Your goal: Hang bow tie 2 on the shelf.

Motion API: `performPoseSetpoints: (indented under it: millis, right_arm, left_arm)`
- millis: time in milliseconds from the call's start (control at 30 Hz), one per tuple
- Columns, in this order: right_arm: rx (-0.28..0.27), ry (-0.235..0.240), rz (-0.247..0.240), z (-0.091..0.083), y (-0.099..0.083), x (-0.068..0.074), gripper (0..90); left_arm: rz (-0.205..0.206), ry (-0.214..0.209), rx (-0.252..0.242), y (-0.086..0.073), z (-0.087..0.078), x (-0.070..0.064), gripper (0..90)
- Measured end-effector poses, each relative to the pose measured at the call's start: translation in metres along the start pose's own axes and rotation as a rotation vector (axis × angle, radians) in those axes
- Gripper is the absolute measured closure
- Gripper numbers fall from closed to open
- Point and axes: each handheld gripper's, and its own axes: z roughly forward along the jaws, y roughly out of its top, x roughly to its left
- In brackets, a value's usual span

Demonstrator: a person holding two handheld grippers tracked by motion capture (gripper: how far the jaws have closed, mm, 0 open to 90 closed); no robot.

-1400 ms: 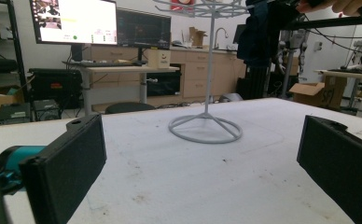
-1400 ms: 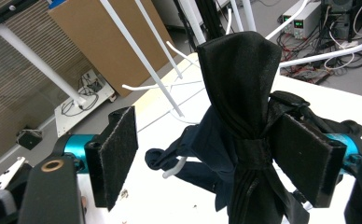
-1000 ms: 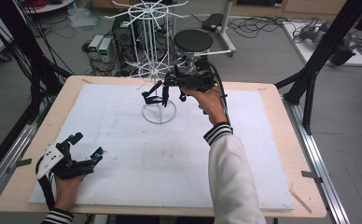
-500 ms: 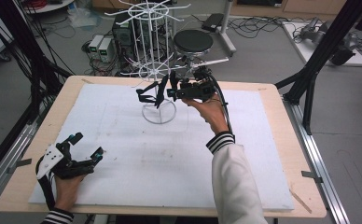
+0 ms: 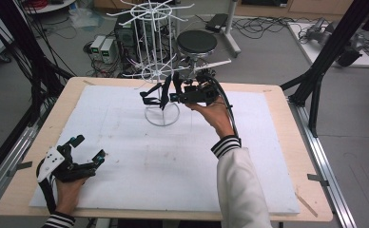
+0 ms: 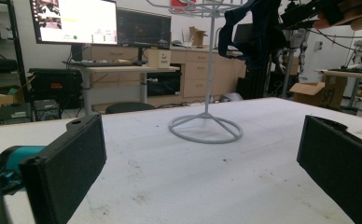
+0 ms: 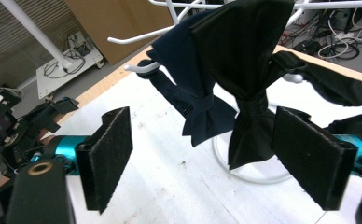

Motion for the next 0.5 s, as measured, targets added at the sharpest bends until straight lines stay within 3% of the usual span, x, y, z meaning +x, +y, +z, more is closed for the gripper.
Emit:
performPoseSetpoints:
  millis: [167, 267, 500]
  right_arm:
    - [-0.026, -0.003, -0.013, -0.006, -0.009, 0.005, 16.9]
    - [-0.019, -0.031, -0.017, -0.012, -0.018, 0.004, 12.1]
    - [-0.084, -0.058, -0.029, -0.032, -0.047, 0.004, 10.6]
  left_arm:
    - [-0.003, 0.001, 0.001, 0.0, 0.0, 0.0, 1.7]
    - [-0.001, 0.002, 0.003, 0.0, 0.0, 0.0, 1.7]
    - [0.005, 0.001, 0.004, 0.0, 0.0, -0.001, 1.7]
